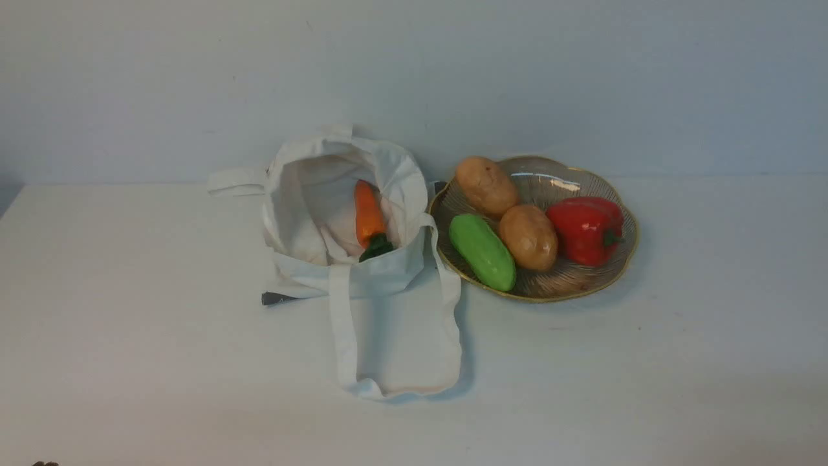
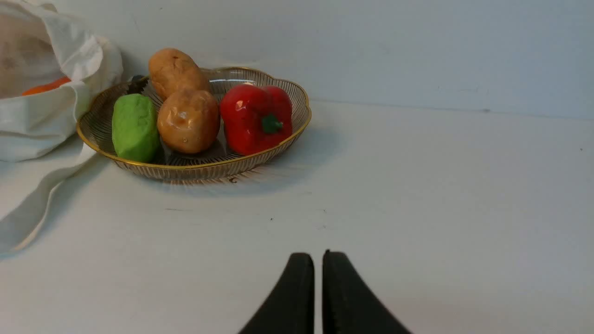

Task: Take vegetables from cloth bag on white table place on plate.
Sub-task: 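Reach into the cloth bag toward a vegetable inside it with the left gripper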

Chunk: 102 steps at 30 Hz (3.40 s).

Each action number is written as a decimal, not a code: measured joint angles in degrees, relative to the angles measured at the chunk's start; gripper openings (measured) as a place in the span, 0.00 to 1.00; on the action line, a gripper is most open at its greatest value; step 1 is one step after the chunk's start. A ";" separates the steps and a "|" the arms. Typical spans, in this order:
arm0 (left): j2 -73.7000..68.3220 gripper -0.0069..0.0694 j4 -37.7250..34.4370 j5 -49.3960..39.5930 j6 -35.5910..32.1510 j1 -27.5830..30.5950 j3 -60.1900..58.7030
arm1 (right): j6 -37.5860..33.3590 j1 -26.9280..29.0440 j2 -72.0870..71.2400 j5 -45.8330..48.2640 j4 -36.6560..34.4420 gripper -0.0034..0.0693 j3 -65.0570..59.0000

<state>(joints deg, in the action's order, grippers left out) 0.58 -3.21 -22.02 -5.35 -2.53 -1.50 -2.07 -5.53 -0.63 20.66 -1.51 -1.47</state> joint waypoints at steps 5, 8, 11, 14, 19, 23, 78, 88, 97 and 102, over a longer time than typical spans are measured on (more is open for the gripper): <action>0.00 0.08 0.00 0.00 0.00 0.00 0.00 | 0.00 0.00 0.00 0.00 0.00 0.08 0.00; 0.00 0.08 0.00 0.00 0.00 0.00 0.00 | 0.00 0.00 0.00 0.00 0.00 0.08 0.00; 0.00 0.08 0.00 0.00 0.00 0.00 0.00 | 0.00 0.00 0.00 0.00 0.00 0.08 0.00; 0.00 0.08 0.00 0.00 0.00 0.00 0.00 | 0.00 0.00 0.00 0.00 0.00 0.08 0.00; 0.00 0.08 0.00 0.00 0.00 0.00 0.00 | 0.00 0.00 0.00 0.00 0.00 0.08 0.00; 0.00 0.08 0.00 0.00 0.00 0.00 0.00 | 0.00 0.00 0.00 0.00 0.00 0.08 0.00; -64.14 0.17 -30.29 -26.85 -1.01 -0.54 48.10 | 0.00 0.00 0.00 0.00 0.00 0.08 0.00; -89.92 0.48 -29.54 -28.56 -2.79 -7.25 72.07 | 0.00 0.00 0.00 0.00 0.00 0.08 0.00; -114.53 0.65 -25.75 -29.70 -0.58 -10.80 96.34 | 0.00 0.00 0.00 0.00 0.00 0.08 0.00; -124.56 0.65 -20.36 -32.97 5.05 -10.80 107.39 | 0.00 0.00 0.00 0.00 0.00 0.08 0.00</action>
<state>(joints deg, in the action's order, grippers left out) -123.98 -23.56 -54.99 -0.30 -13.33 105.88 -2.07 -5.53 -0.63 20.66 -1.51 -1.47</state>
